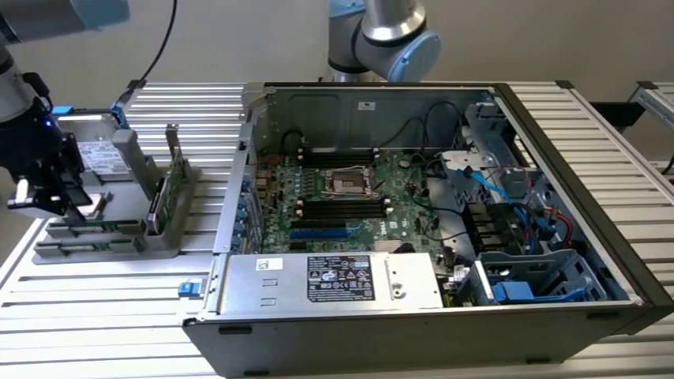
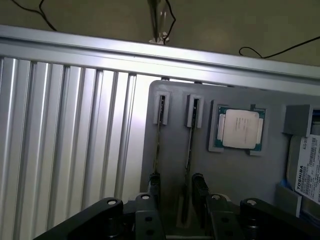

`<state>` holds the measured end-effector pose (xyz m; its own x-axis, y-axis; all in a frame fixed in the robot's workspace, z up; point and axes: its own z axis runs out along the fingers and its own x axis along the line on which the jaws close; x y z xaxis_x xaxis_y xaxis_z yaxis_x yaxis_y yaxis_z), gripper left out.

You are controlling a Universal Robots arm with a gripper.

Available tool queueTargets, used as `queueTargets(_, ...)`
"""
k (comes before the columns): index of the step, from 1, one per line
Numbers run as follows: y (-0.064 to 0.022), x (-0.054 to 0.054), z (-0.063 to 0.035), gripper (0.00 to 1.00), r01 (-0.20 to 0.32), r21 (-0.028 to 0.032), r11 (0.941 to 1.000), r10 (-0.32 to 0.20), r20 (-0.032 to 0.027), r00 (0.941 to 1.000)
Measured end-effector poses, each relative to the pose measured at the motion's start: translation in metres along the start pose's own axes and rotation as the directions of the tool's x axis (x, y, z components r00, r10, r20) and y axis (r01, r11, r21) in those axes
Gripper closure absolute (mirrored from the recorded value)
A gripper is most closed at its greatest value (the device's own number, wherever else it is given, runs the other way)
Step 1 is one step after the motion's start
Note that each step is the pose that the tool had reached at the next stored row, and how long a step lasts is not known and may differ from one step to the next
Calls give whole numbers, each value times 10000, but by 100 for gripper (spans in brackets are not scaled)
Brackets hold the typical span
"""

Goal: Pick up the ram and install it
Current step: 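Pick up the ram and move it above insertion slot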

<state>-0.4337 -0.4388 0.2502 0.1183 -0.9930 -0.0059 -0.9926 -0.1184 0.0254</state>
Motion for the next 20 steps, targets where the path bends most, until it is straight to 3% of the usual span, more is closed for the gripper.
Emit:
queueTargets(14,3,71,228,61,6,30,10000,-7,252,9997)
queueTargets(20,12,150,257,61,11,56,10000,-14,470,9989)
